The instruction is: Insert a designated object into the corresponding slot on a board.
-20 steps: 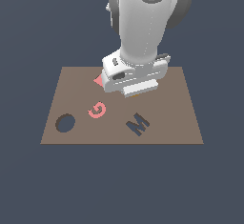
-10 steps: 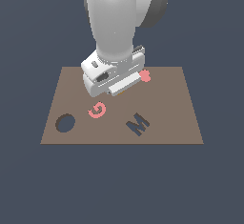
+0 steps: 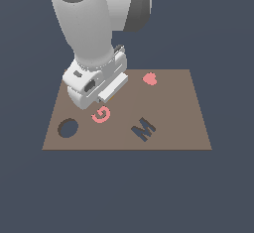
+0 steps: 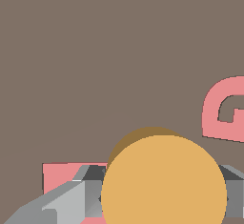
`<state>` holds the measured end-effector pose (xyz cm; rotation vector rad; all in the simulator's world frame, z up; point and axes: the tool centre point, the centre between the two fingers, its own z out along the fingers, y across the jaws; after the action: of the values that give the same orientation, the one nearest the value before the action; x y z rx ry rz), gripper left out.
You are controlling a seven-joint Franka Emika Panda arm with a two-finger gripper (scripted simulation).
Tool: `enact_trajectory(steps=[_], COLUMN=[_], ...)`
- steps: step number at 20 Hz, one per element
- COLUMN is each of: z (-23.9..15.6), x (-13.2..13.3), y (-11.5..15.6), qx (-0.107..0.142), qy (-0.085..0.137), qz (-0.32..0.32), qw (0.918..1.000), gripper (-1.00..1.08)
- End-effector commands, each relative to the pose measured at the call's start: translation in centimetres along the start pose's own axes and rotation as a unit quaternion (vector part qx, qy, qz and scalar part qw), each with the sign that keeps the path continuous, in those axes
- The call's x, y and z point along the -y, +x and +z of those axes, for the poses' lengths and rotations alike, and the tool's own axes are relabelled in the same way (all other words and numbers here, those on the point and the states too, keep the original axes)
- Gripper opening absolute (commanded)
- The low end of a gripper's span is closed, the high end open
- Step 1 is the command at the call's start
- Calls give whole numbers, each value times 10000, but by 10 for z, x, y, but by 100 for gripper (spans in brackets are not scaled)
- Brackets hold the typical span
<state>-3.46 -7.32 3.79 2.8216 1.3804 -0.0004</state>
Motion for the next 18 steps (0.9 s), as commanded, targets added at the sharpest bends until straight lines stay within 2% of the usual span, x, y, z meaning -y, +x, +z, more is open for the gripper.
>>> enact_trajectory(steps=[1,5,9,18], z=[-1,-1,-1,-2], x=[-13,-34,-57,-108], y=[-8,-17,-25,-29], qx=[-2,-1,-1,0], qy=[-3,-4,-5,-5], qz=[-389,-1000,-1620,-2924], qw=[9992,9950,9868,9563], gripper=[-100,-100,-100,-100])
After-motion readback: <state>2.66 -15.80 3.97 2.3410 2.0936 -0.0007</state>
